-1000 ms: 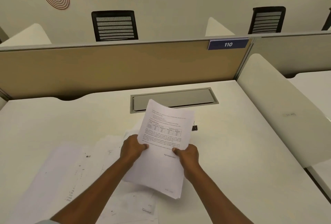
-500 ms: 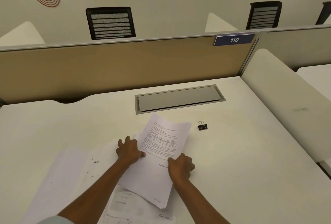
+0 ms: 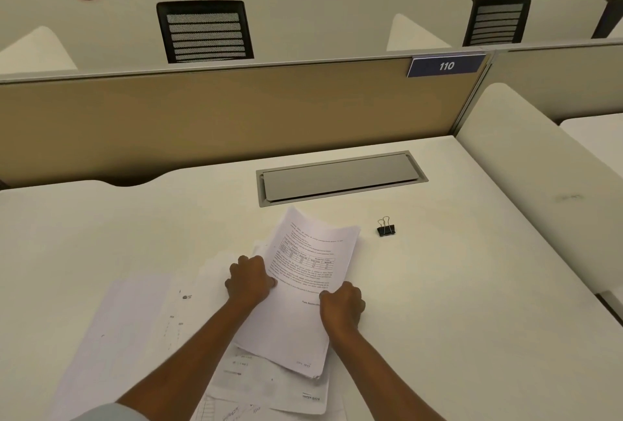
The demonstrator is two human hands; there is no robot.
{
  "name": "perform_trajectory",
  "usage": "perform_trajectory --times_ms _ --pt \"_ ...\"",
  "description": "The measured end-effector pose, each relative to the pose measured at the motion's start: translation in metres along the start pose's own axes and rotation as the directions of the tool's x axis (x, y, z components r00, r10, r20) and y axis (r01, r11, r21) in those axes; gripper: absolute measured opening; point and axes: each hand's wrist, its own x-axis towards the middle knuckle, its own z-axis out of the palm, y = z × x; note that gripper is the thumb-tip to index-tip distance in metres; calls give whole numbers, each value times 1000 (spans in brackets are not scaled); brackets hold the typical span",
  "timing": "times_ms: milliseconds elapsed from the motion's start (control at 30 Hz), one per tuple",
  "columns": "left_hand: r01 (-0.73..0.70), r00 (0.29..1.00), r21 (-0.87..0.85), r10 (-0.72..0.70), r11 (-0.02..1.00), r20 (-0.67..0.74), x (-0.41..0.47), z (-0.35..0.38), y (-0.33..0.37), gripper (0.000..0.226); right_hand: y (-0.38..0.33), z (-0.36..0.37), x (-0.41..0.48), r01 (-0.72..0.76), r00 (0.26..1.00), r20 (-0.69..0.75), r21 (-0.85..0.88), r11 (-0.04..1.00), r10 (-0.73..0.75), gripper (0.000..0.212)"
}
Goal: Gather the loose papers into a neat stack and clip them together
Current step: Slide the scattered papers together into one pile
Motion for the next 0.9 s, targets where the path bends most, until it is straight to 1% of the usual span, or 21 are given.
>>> perform_trajectory --times_ms 167,267,333,433,500,567,633,667,700,767,833,900 --pt "17 1000 14 -18 1000 9 -2 2 3 49 2 -1 -2 35 999 -16 3 999 -35 21" --pt "41 999 -23 -41 999 15 -4 0 5 50 2 -2 -2 38 999 -39 -12 999 -38 23" --pt "58 998 -108 -57 992 19 -5 -1 5 52 2 -2 -1 46 997 -66 -4 999 -46 28" --pt "86 996 -298 -74 951 52 -9 -2 4 62 4 -5 1 80 995 -70 102 991 -73 37" --pt "107 994 -332 -94 937 56 -11 0 2 68 6 -7 1 90 995 -56 150 985 -82 43" --pt "124 992 -321 -110 939 63 -14 3 -1 69 8 -7 1 92 995 -52 141 986 -86 53" --pt "114 993 -282 -103 952 54 -18 7 -7 60 12 -4 1 96 995 -39 101 990 -93 60" --pt "101 995 -224 -95 969 39 -20 9 -11 54 13 -2 0 96 995 -30 71 993 -95 56" --pt "89 996 -138 -87 986 23 -23 10 -13 50 14 0 0 106 994 -27 39 994 -105 48" --pt "62 998 13 -62 998 -12 -27 11 -17 49 15 4 -2 120 992 -43 -30 992 -122 30" --pt "31 999 43 -30 999 -28 -27 11 -17 53 13 6 -5 105 991 -72 -81 991 -111 26" --pt "6 1000 21 -6 1000 -18 -25 10 -17 57 10 7 -7 98 991 -82 -103 990 -106 29"
